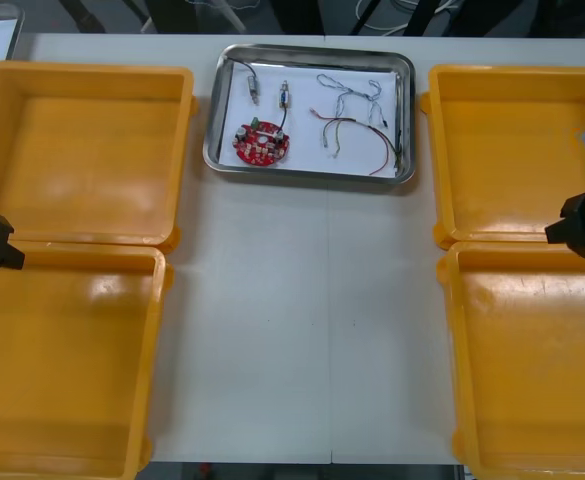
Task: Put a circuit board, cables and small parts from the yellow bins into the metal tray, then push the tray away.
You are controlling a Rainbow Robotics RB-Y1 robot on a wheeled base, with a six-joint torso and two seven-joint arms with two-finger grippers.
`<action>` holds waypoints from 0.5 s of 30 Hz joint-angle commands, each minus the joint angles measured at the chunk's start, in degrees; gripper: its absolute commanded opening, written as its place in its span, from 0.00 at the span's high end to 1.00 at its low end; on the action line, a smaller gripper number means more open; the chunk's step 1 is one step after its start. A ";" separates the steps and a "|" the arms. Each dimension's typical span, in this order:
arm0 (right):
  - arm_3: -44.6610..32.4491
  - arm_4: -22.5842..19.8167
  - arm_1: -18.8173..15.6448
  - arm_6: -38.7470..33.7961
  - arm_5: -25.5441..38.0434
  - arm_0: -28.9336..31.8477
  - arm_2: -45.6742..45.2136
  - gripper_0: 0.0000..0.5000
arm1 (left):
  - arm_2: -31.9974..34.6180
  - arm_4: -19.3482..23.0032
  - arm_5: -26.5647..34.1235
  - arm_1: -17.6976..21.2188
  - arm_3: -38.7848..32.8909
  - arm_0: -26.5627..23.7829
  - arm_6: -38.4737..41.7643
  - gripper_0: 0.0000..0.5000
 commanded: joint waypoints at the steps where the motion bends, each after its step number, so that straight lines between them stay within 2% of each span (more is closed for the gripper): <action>1: -1.43 1.31 -2.69 -0.80 0.18 3.48 -5.21 0.00 | 1.76 -0.05 0.39 2.71 -1.57 1.04 -5.36 0.00; 8: 1.74 0.96 -2.69 -0.97 0.18 7.08 -9.07 0.00 | 1.76 -0.05 0.39 2.71 -1.57 1.04 -5.36 0.00; 15: 2.17 2.81 -2.60 -2.12 0.18 9.19 -9.34 0.00 | 1.76 -0.05 0.39 2.71 -1.57 1.04 -5.36 0.00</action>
